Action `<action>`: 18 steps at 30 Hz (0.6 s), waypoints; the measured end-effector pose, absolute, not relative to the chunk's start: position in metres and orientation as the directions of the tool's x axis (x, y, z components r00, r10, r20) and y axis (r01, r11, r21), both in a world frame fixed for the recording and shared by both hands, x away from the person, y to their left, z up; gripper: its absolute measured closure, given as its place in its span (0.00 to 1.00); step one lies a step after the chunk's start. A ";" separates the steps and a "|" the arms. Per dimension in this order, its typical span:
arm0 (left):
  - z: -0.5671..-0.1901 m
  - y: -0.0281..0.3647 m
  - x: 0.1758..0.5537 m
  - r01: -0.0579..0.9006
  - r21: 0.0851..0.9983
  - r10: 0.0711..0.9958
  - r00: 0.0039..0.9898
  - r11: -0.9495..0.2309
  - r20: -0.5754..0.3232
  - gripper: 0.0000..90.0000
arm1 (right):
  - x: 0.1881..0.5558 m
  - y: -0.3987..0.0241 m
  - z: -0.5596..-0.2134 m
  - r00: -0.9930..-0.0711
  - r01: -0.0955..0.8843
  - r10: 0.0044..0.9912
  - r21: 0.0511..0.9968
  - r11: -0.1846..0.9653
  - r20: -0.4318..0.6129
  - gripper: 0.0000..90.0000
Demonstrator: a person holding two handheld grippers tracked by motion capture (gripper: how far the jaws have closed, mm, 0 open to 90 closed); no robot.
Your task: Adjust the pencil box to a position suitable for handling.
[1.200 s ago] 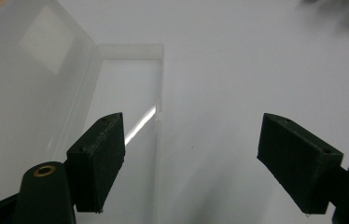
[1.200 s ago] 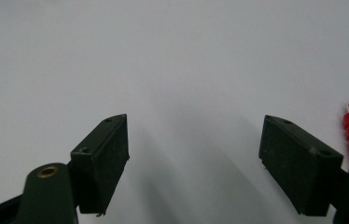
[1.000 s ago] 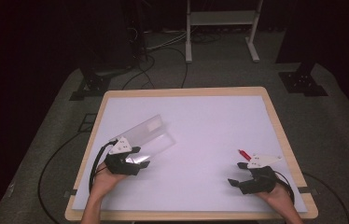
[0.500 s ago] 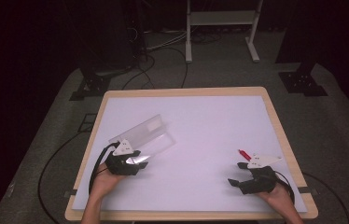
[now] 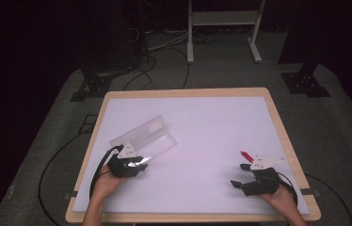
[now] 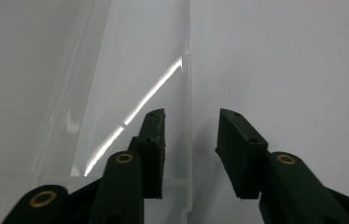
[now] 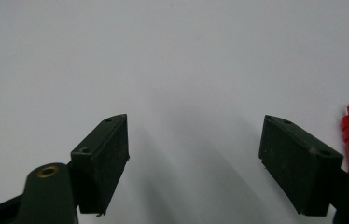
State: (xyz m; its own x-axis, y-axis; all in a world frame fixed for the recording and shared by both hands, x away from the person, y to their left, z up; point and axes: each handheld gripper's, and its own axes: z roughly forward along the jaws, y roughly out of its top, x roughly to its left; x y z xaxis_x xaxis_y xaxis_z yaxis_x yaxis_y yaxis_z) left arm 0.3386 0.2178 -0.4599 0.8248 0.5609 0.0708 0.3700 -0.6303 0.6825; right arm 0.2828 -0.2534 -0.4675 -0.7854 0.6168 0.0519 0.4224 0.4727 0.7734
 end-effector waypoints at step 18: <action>-0.461 0.220 0.339 0.373 0.684 0.572 0.817 -0.627 0.078 0.91 | 0.282 -0.256 -0.466 -0.783 0.423 0.620 0.778 0.465 0.055 0.26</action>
